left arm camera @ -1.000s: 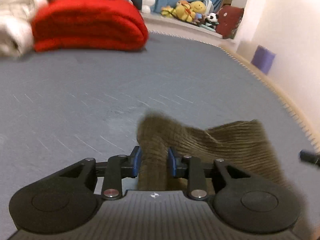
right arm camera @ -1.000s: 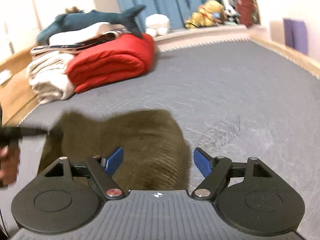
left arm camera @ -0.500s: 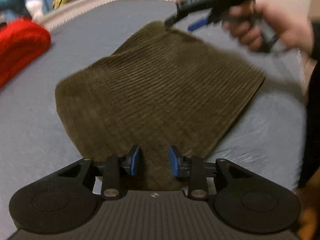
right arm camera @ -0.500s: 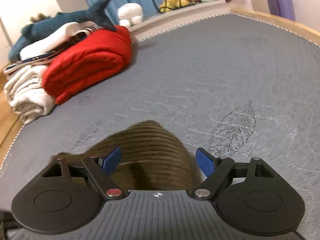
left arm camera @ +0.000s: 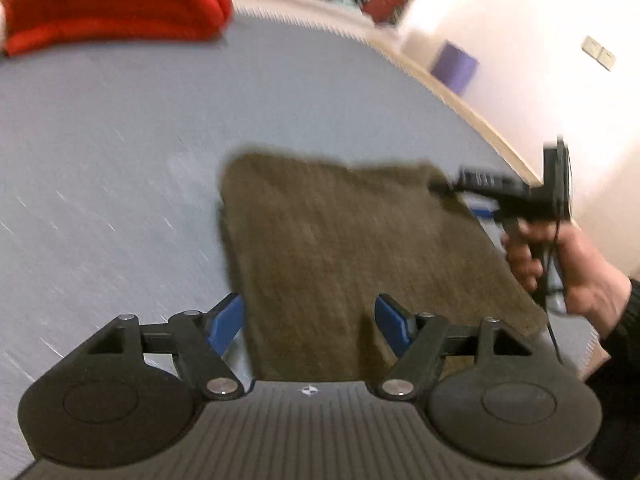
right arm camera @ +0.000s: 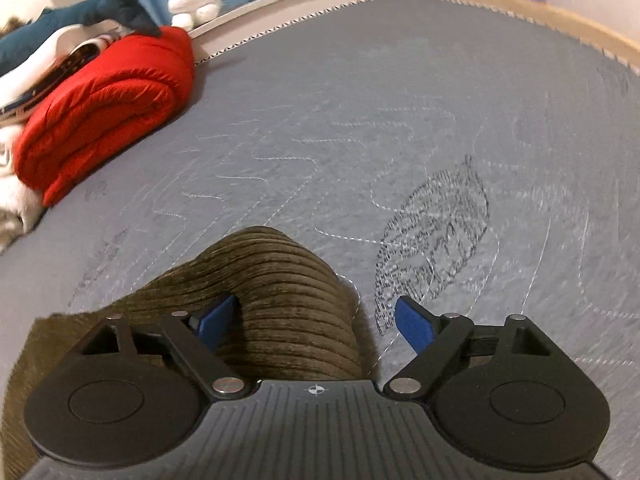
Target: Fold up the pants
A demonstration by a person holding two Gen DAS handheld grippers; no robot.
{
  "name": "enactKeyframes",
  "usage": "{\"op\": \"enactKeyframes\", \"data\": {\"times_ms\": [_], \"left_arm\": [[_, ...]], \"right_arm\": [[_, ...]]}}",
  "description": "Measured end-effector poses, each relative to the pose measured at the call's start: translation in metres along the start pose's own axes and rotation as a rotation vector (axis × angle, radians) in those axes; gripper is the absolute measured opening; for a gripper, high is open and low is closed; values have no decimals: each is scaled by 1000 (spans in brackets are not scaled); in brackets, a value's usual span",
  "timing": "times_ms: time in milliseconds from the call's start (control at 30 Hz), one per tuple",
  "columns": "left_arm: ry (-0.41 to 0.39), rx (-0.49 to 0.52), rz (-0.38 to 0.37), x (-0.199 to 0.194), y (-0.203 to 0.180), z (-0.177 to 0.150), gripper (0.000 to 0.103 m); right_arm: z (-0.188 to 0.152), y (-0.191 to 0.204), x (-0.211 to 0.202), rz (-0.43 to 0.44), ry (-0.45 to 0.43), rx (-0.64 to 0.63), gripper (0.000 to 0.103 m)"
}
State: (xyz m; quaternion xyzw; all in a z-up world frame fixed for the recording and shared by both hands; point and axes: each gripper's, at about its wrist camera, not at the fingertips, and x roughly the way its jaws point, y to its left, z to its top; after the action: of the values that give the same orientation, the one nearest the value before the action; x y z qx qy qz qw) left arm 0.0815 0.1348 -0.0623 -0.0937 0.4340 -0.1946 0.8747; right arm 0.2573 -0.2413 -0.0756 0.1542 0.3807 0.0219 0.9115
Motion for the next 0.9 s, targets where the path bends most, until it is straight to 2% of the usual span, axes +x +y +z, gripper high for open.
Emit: {"op": "enactKeyframes", "data": {"times_ms": [100,200,267,367,467,500,533,567,633,667,733,800,833,900], "left_arm": [[96,30,11,23,-3,-9,77],[84,47,3,19,-6,-7,63],[71,72,-1,9,-10,-7,44],[47,95,-35,-5,-12,-5,29],[4,96,-148,-24,-17,-4,24],[15,116,-148,-23,-18,-7,24],[42,151,-108,-17,-20,-10,26],[77,197,-22,-6,-22,-17,36],[108,195,70,7,-18,-22,49],[96,166,71,6,-15,-19,56],[33,103,63,-5,-10,-11,59],[-36,36,68,-14,-5,-4,74],[-55,-5,65,-14,-2,-2,85],[-53,-70,43,-9,2,1,86]], "right_arm": [[0,5,-9,-14,-17,-19,87],[-3,13,-21,-17,-6,-78,88],[-9,17,-33,-24,-4,-157,90],[-20,14,-51,-2,20,-201,91],[-30,3,-72,59,67,-201,92],[-34,-1,-80,88,86,-196,92],[-37,-5,-87,114,104,-190,93],[-41,-10,-93,145,128,-185,95],[-49,-16,-101,191,186,-183,97],[-54,-18,-103,210,218,-185,98],[-64,-21,-103,223,271,-191,100],[-70,-23,-101,218,291,-187,101],[-72,-25,-99,221,296,-168,101],[-74,-29,-95,253,317,-122,101]]}}
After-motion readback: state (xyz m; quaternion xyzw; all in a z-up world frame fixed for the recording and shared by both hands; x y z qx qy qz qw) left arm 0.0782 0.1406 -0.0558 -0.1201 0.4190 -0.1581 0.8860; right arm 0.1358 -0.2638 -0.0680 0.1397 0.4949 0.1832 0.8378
